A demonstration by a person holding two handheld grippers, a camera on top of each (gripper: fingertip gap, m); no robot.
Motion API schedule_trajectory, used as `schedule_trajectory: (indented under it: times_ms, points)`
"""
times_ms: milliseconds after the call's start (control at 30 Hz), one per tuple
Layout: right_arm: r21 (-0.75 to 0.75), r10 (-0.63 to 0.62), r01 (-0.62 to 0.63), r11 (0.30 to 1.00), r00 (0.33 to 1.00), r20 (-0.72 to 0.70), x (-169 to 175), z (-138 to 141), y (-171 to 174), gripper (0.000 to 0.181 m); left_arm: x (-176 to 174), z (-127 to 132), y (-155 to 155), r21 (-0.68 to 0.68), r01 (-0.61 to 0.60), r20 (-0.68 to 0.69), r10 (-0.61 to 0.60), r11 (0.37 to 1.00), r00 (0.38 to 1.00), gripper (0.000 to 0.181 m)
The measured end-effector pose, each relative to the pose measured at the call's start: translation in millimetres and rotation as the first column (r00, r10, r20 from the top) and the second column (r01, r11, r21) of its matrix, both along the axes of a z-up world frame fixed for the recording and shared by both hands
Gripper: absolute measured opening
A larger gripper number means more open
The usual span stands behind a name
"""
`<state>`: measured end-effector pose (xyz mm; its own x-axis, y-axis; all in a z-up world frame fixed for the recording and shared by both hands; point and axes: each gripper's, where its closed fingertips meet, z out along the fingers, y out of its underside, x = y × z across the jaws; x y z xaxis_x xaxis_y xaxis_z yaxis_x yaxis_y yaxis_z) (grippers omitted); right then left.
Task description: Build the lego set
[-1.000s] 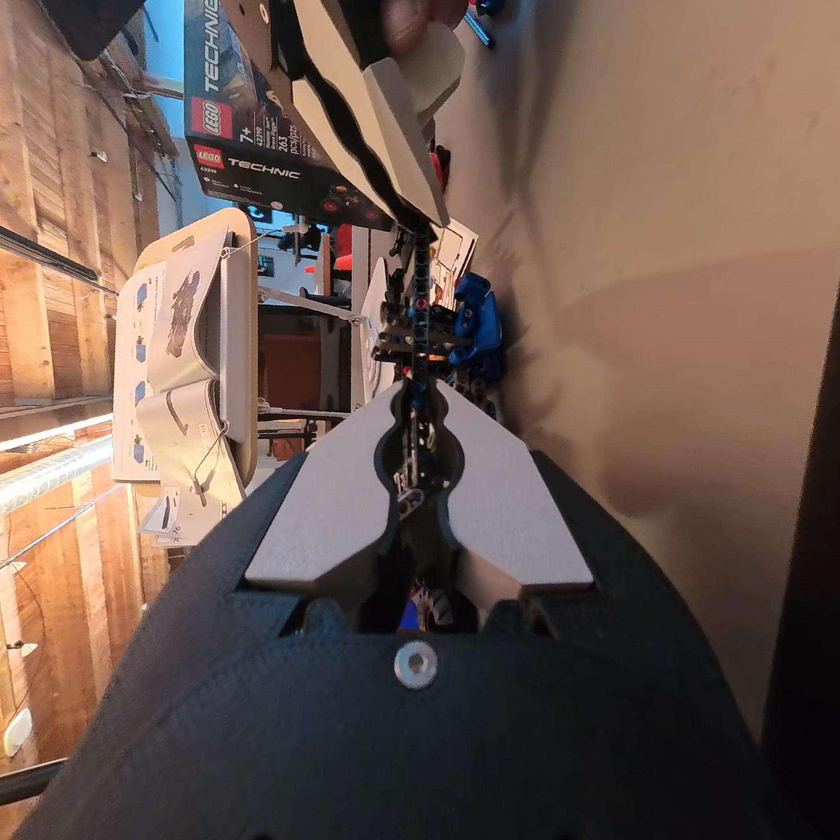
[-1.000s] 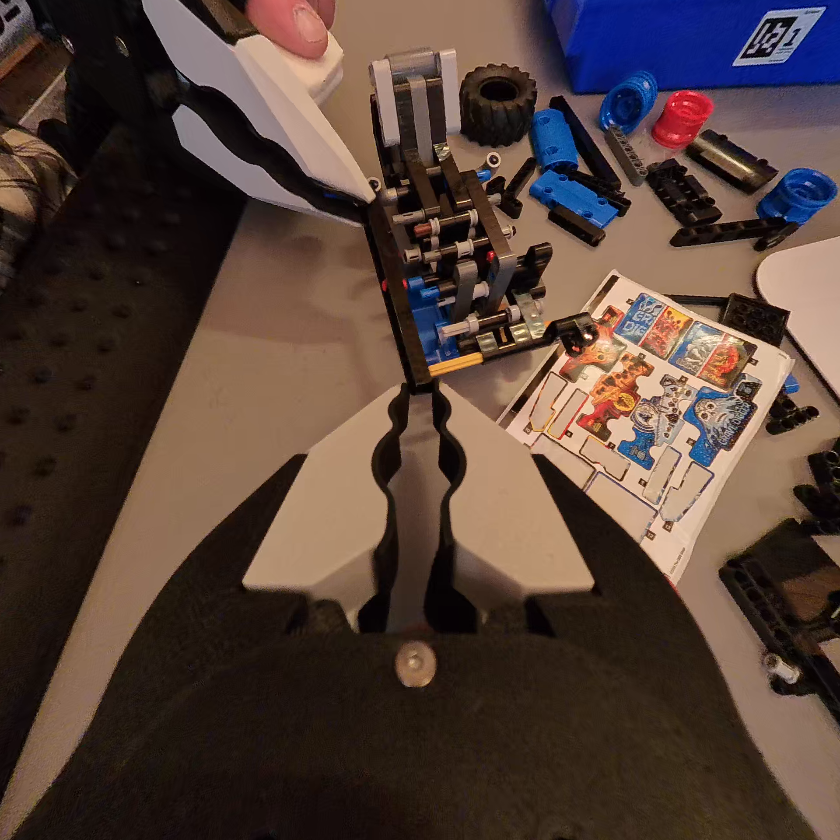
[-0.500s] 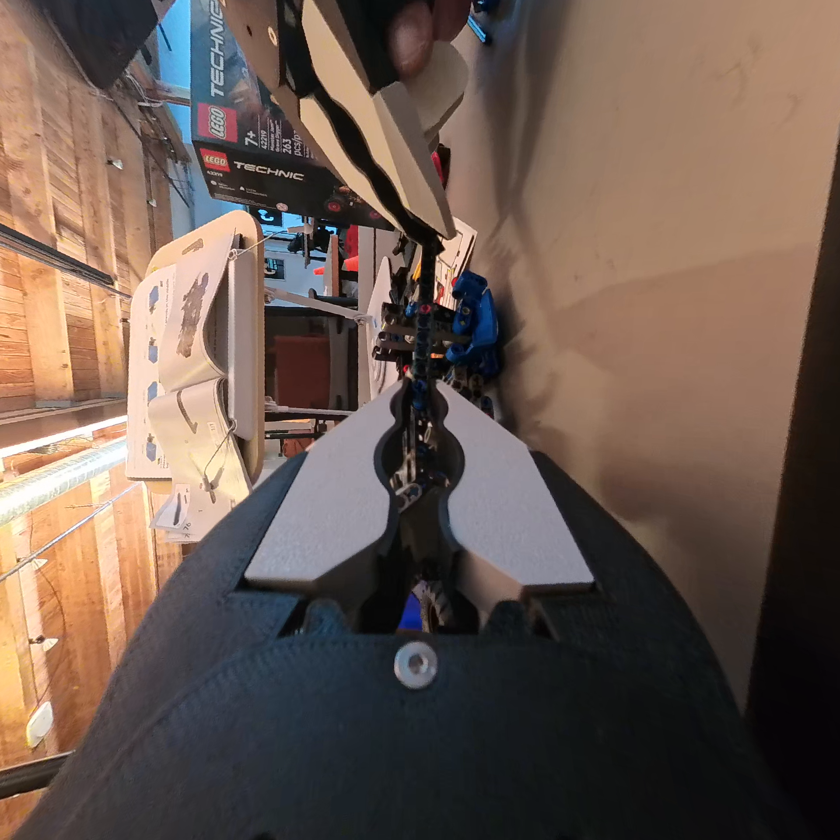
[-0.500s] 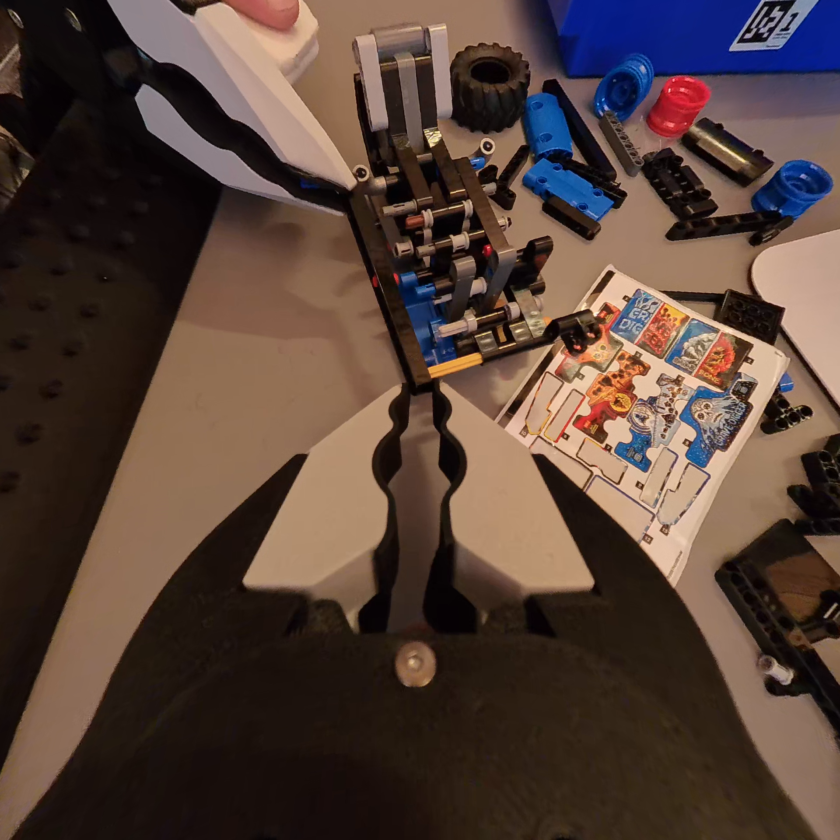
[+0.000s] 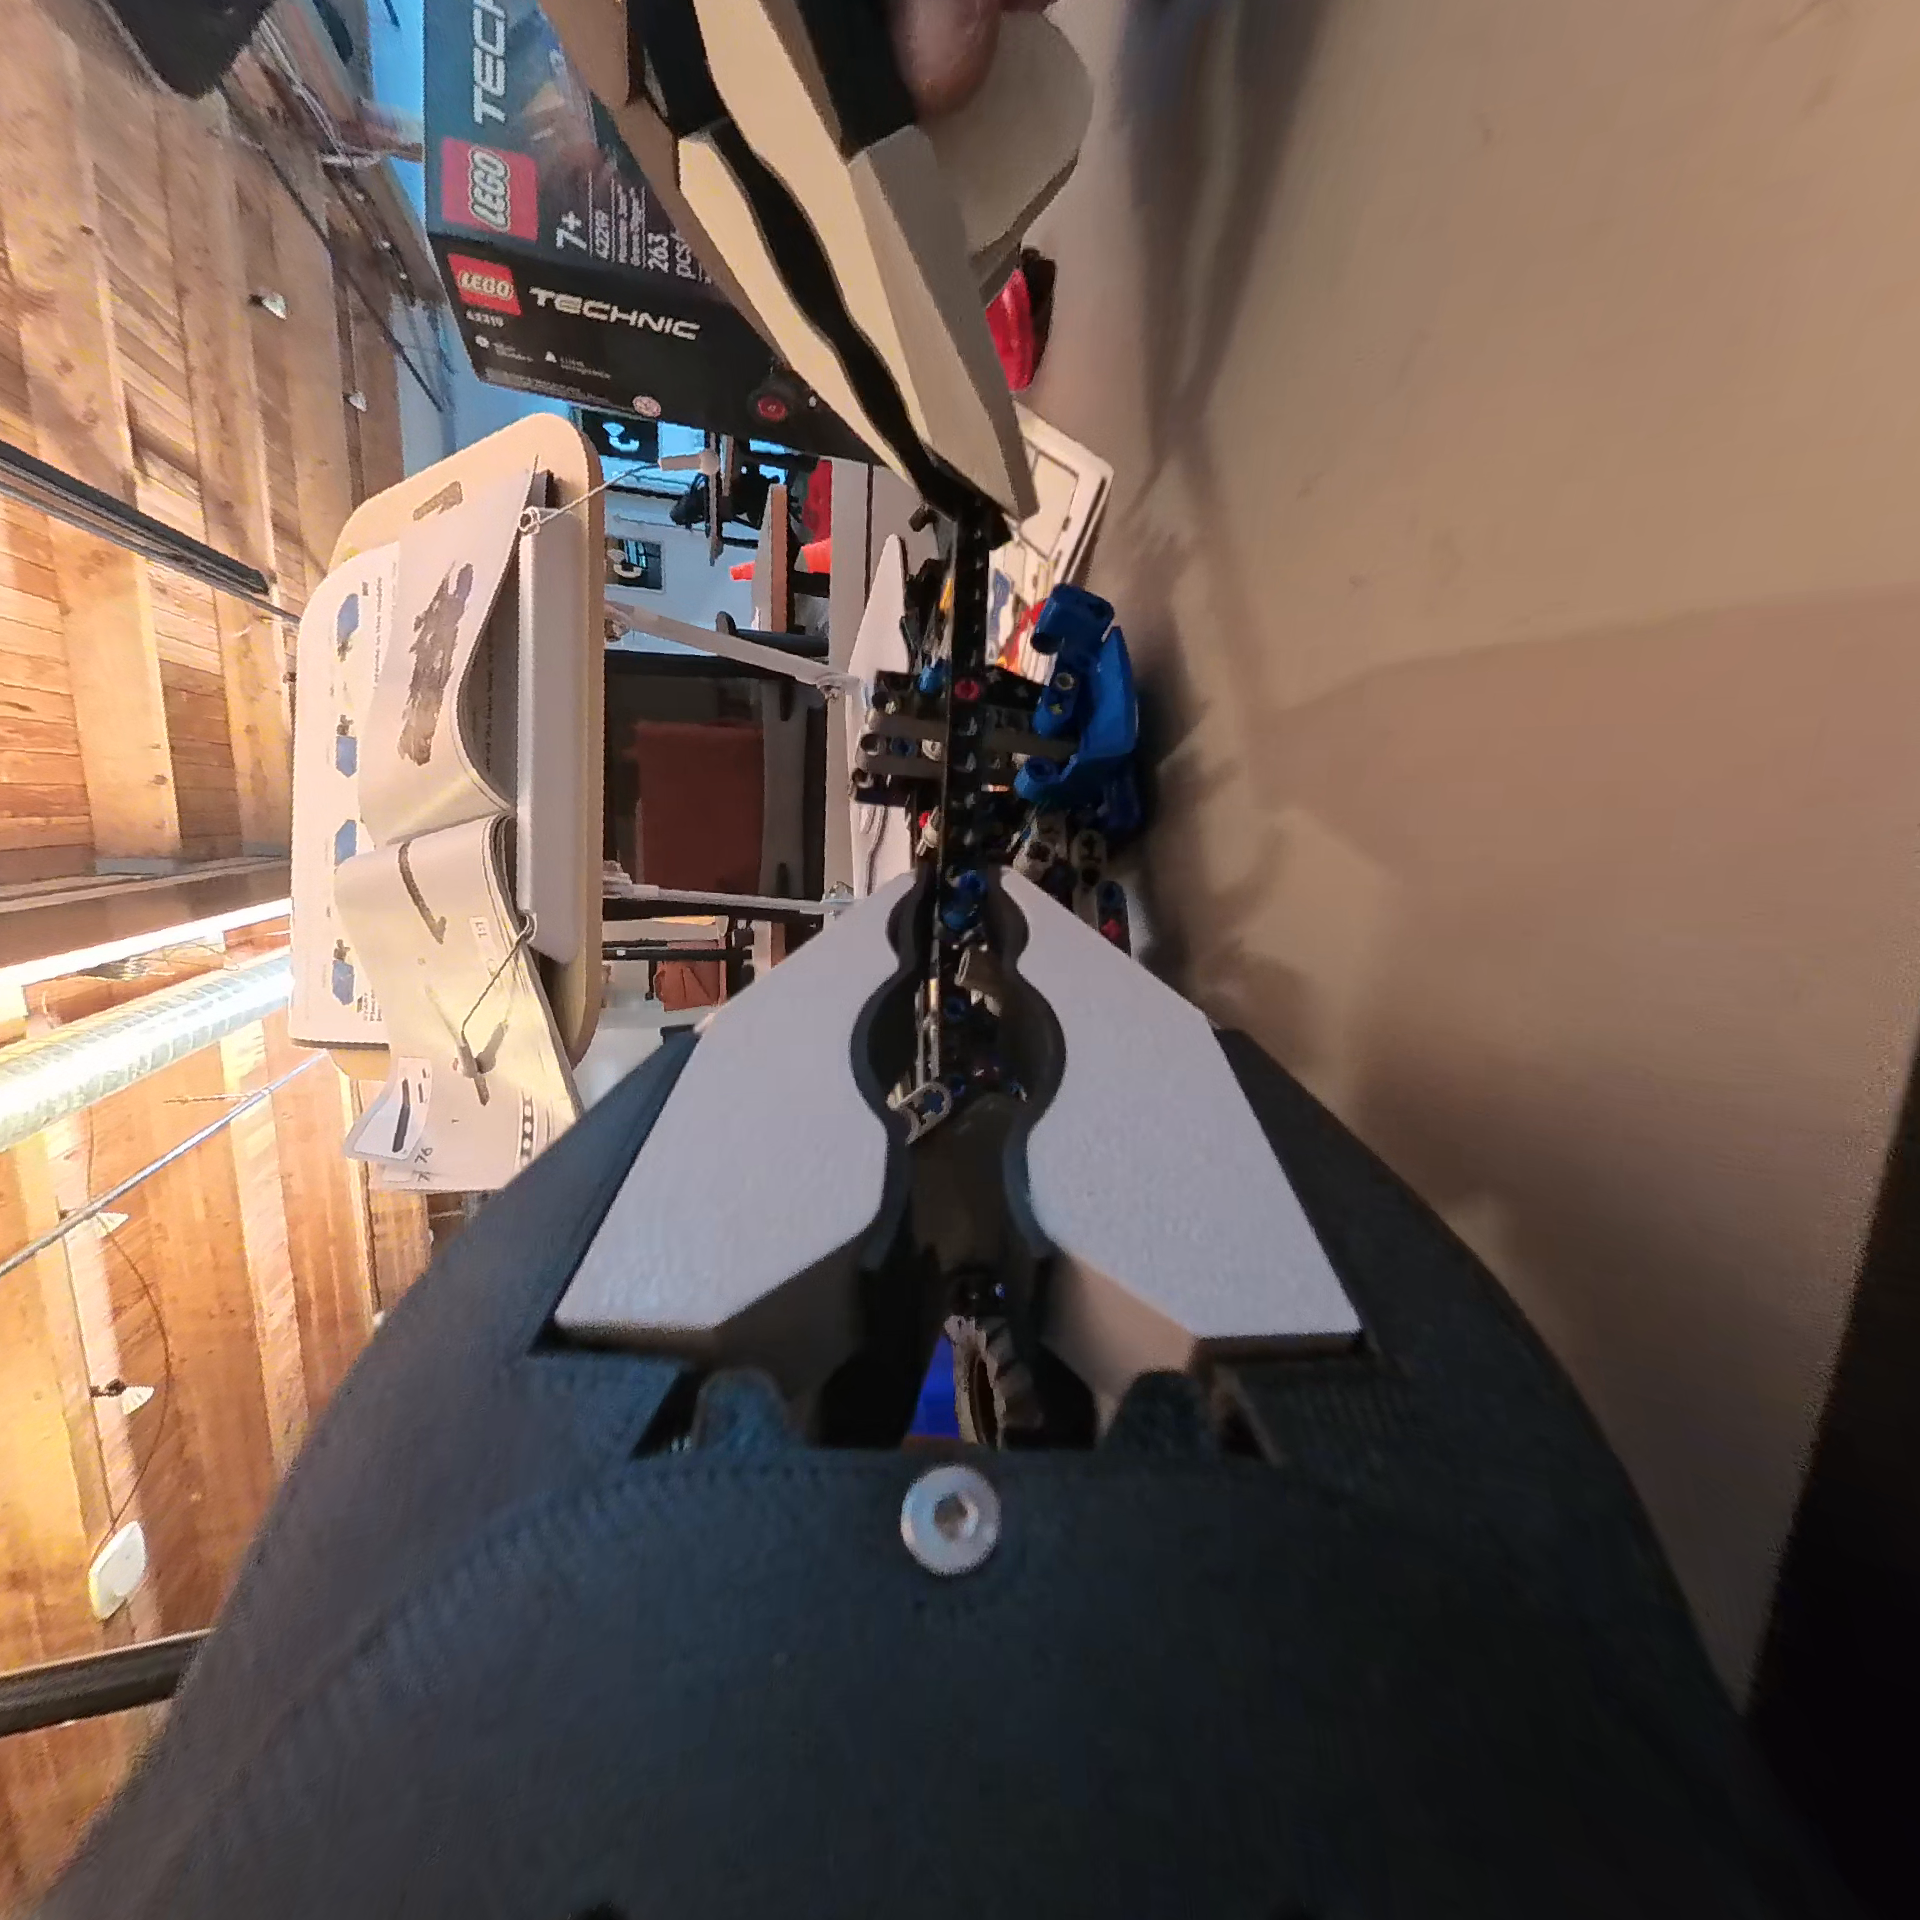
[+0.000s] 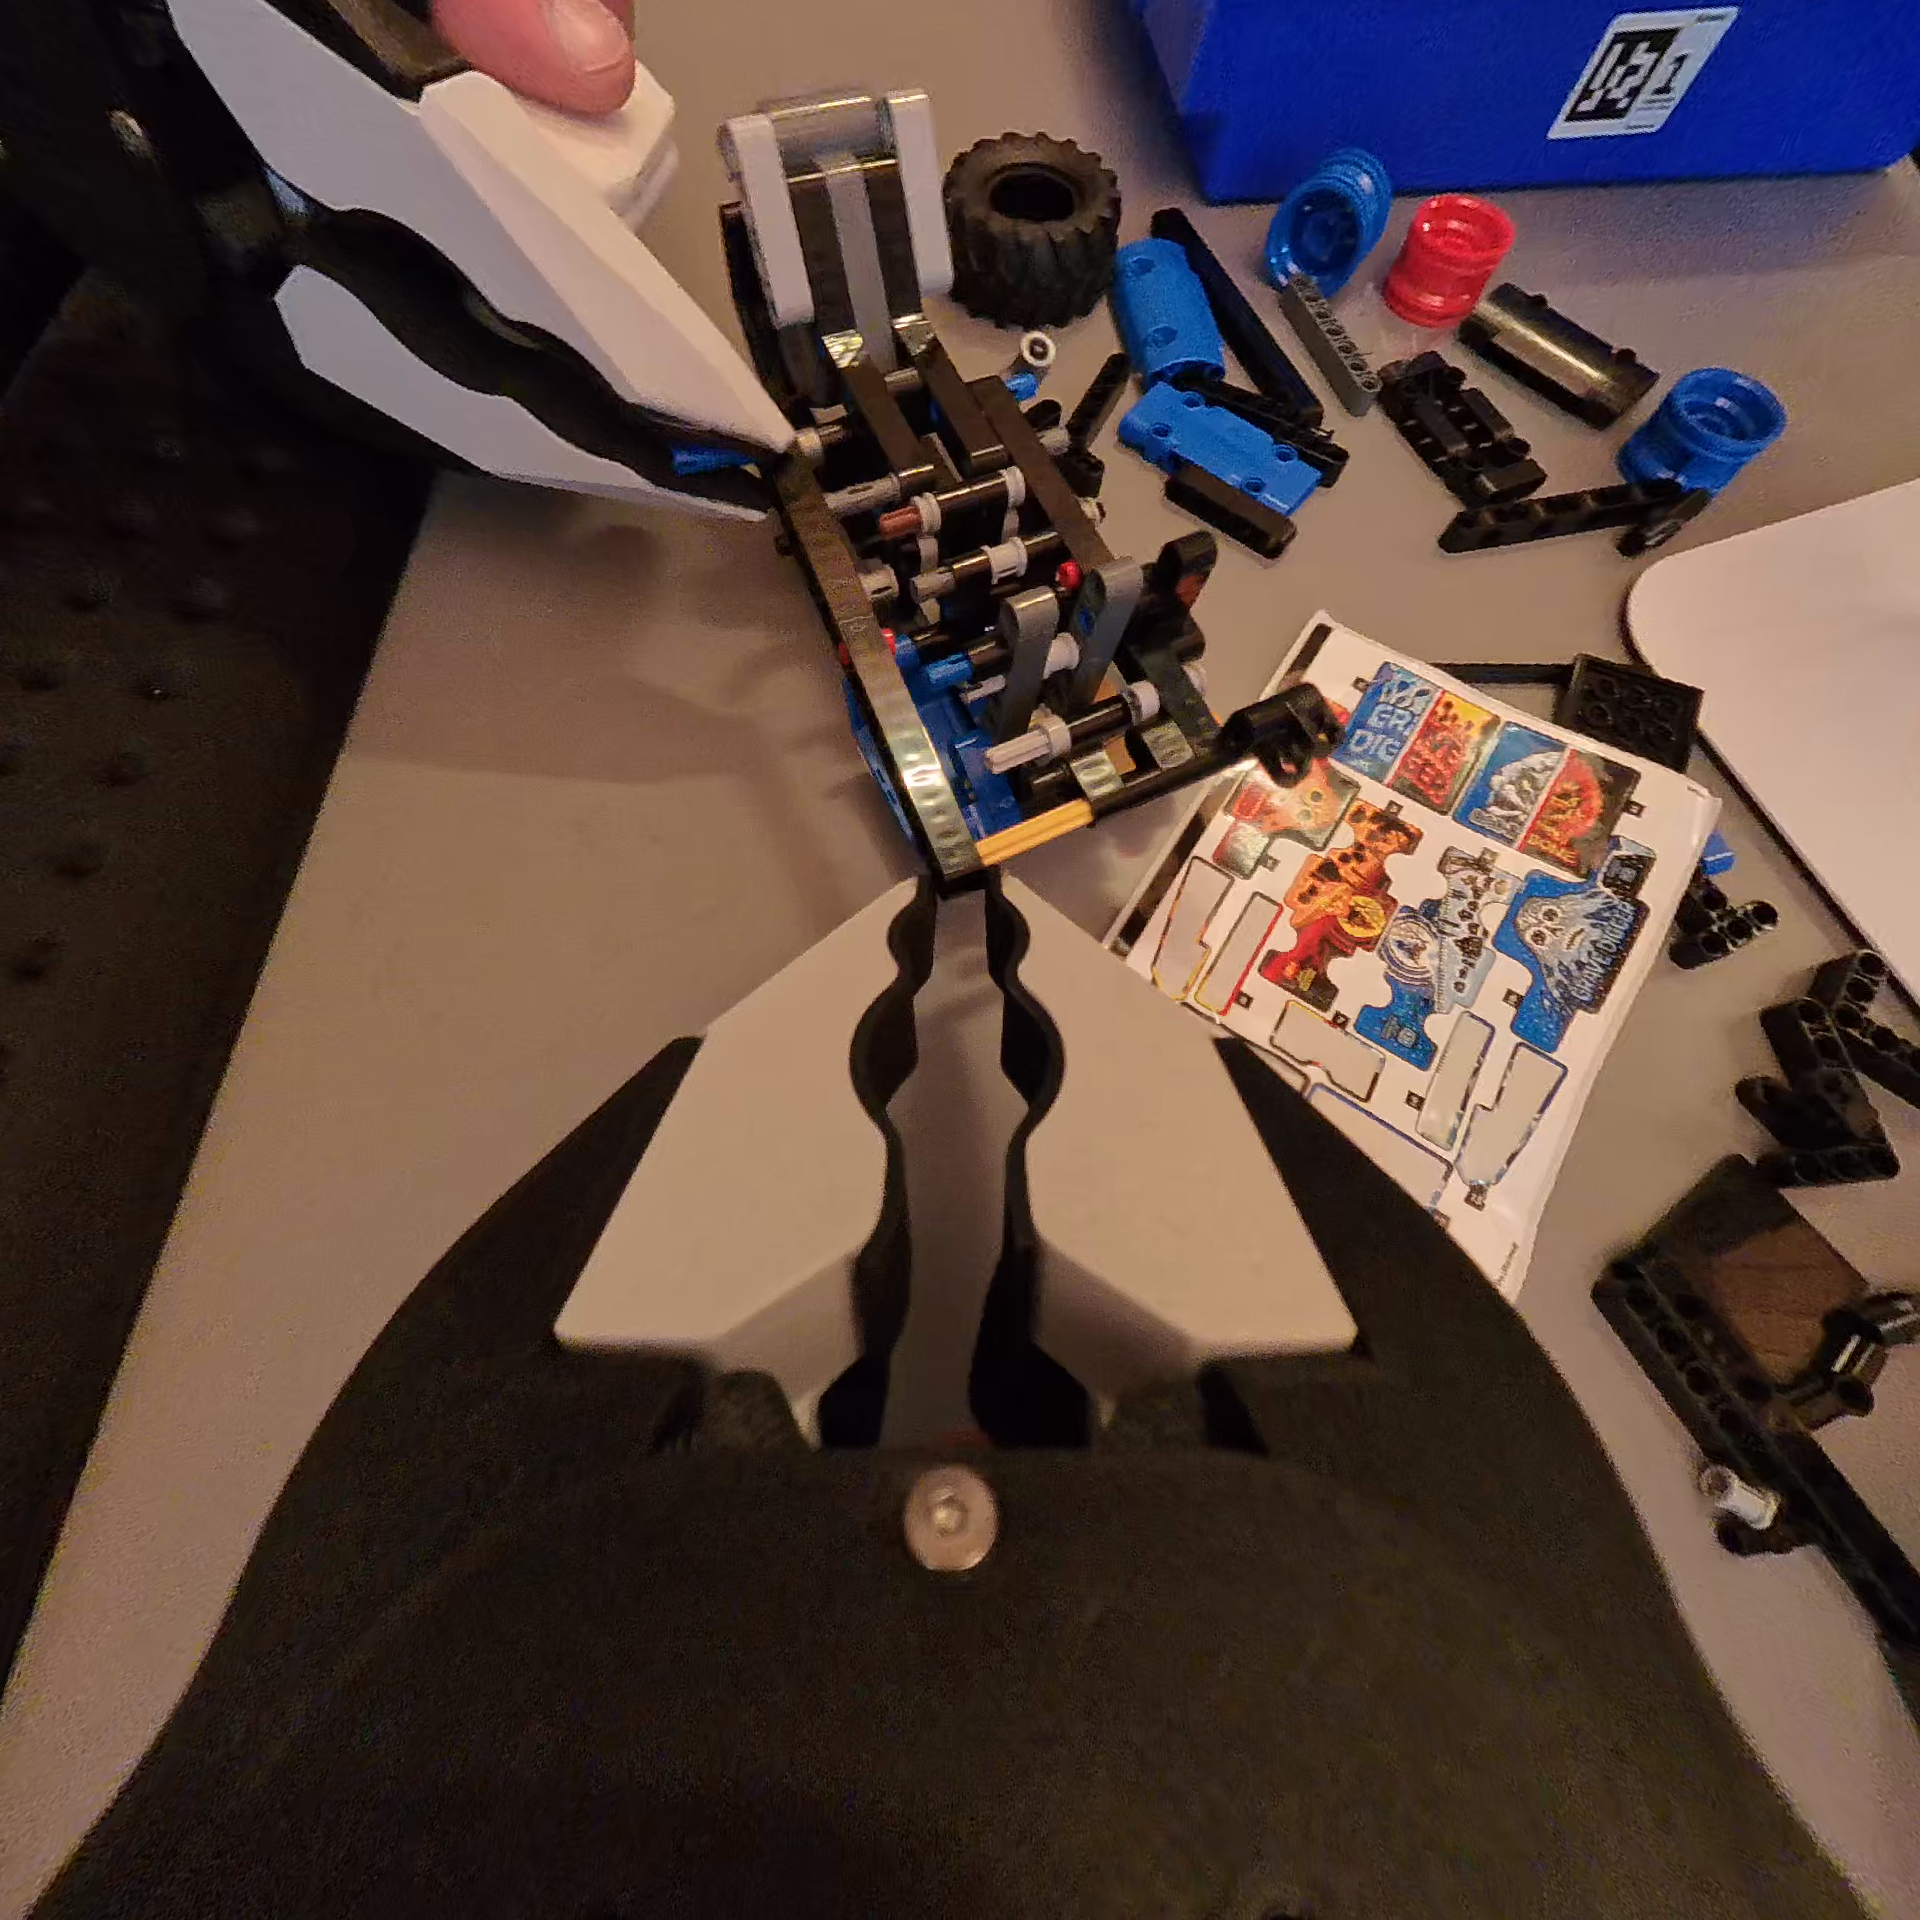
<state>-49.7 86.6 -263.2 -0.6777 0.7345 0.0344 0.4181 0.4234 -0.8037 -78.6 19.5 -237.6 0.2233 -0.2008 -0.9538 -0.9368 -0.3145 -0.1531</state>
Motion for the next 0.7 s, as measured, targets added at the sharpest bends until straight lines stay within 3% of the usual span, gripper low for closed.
schedule_trajectory:
  times_ms: [700]
  points:
    - [0.009, -0.056, 0.056, 0.998, 0.998, 0.0, -6.1, -1.2, 10.6, 0.011, -8.3, -3.7, 1.5, -0.011, -0.062, 0.031, 0.062, 0.998, 0.998, 0.006]
